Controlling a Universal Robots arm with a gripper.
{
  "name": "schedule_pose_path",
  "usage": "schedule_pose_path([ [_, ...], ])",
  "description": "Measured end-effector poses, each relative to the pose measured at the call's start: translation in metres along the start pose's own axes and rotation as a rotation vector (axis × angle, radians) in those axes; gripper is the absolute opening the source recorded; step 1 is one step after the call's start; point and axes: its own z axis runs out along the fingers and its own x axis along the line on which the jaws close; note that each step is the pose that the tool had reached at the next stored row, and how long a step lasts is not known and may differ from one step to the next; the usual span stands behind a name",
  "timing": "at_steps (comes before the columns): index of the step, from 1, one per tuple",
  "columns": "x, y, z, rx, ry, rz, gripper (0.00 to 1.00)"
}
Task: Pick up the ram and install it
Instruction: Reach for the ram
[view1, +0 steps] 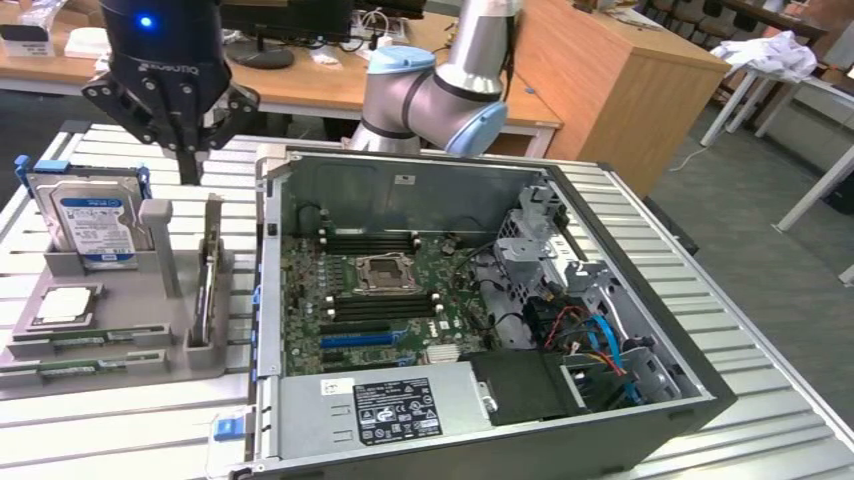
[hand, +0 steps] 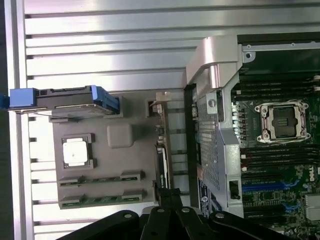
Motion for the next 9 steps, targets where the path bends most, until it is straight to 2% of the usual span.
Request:
schedule_pose_path([
  [9,0.017,-0.0011,0.0,0.0002,0.0021,0.0,0.11],
])
